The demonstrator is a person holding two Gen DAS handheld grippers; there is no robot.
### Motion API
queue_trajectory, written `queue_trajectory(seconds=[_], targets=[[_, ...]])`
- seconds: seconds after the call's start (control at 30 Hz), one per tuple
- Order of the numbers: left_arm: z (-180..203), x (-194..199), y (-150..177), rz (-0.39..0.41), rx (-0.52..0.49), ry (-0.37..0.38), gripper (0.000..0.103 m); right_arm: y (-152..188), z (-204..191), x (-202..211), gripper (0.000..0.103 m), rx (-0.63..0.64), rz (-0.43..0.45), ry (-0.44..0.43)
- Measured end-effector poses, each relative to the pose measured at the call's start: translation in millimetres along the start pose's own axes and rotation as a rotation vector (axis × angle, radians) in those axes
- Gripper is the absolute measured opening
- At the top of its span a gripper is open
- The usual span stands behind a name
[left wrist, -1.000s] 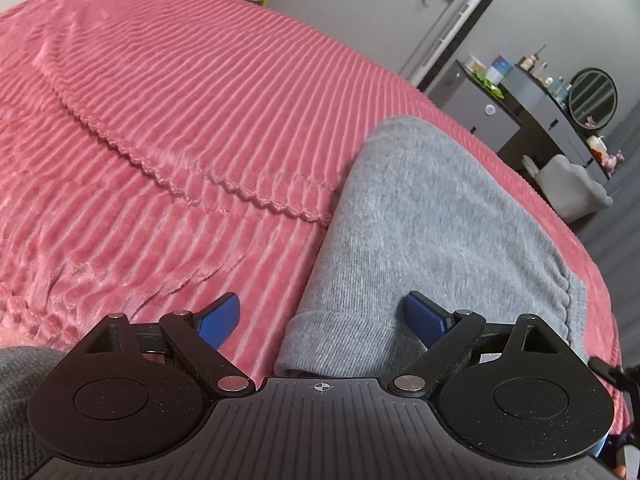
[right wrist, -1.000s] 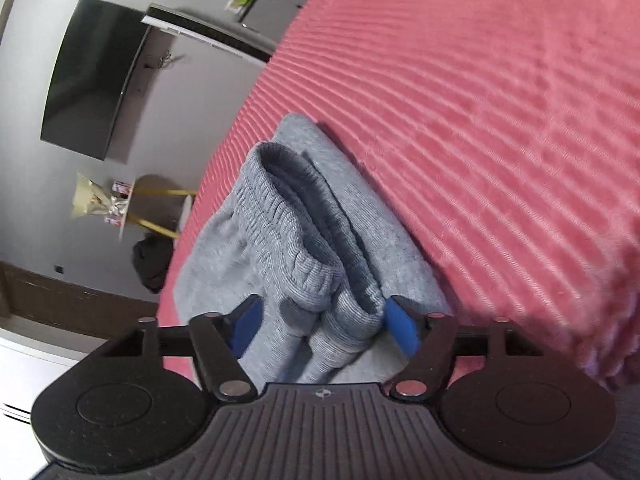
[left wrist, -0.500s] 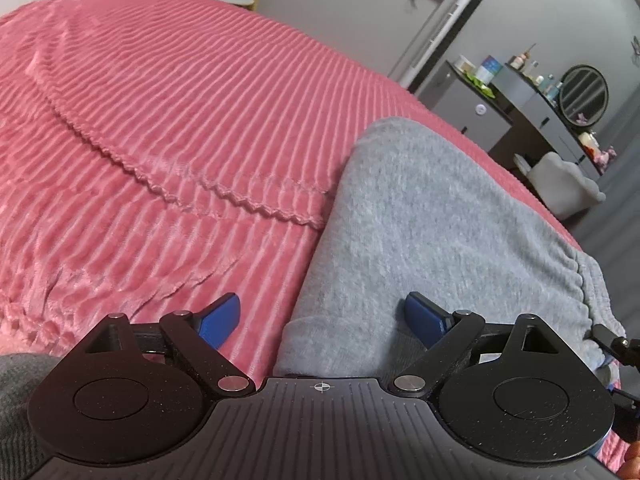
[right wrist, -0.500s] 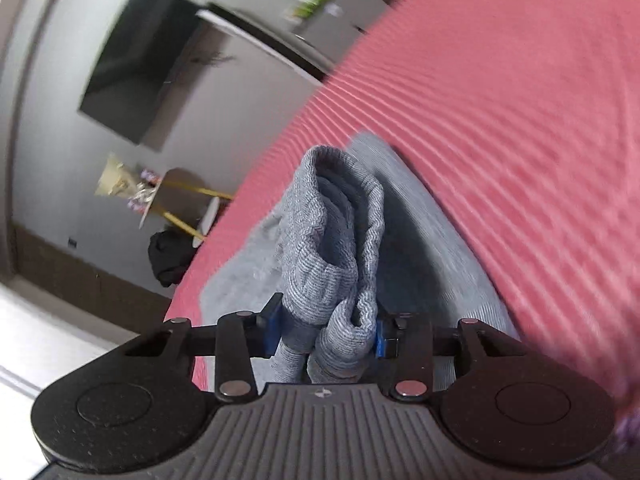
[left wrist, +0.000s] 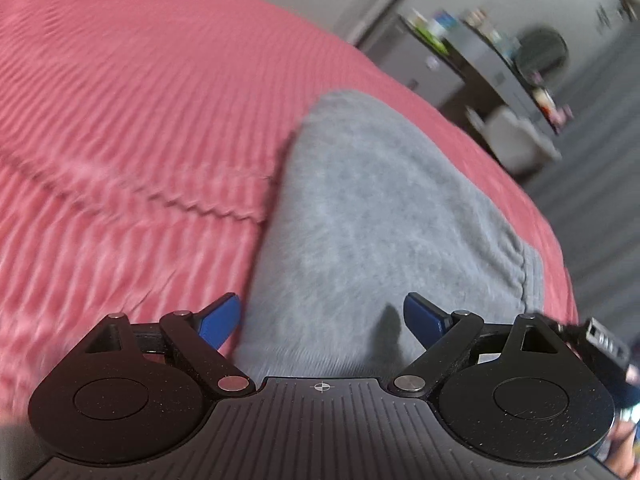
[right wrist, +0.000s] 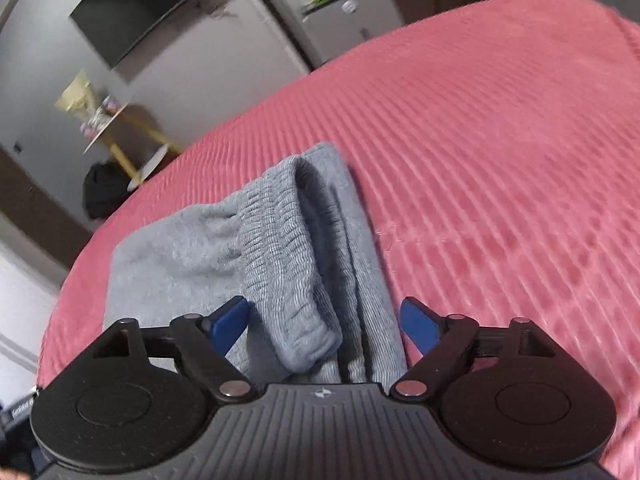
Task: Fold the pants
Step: 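Fold the held cuff end over the pants with the right gripper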
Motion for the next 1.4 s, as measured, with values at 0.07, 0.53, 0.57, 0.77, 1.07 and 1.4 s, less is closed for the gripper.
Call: queue_trajectory(seconds=[0.07, 0.53, 0.57, 0.77, 1.07, 1.4], targets=[[-1, -16, -7, -0.059, -0.024, 0.003, 0.093, -7, 4, -16, 0.086, 0.001, -0.063, -0.058], [-15, -70, -53, -0.168, -0.119, 0.147, 0.076, -34, -1, -74, 0.093, -0.02, -0.222, -0.261], [-14, -68, -52, -0.169, -0.13, 0.165, 0.067, -34, -5, -74, 0.089, 0.006, -0.217, -0.253], [-24, -68, -50, -0.148, -0.132, 0.241, 0.072, -33, -10, -82, 0.072, -0.007, -0.262, -0.304], [-7, -64, -51, -0.098, -0.176, 0.206, 0.057, -33, -43, -82, 0.077, 0.047, -0.252, -0.17], [13, -49, -88, -0.004, -0.109, 0.281, 0.039, -65, -76, -32, 0.059, 0.061, -0.09, -0.253]])
Point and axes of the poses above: each gripper's, at about its wrist camera, not at the fingertips, and x roughly against the way its jaws point, z to its right, y to its underside, the point moved 4 cm from there along -x, roughly the way its jaws point, and after that the axes turned 14 degrees about y, right-handed, at the moved point
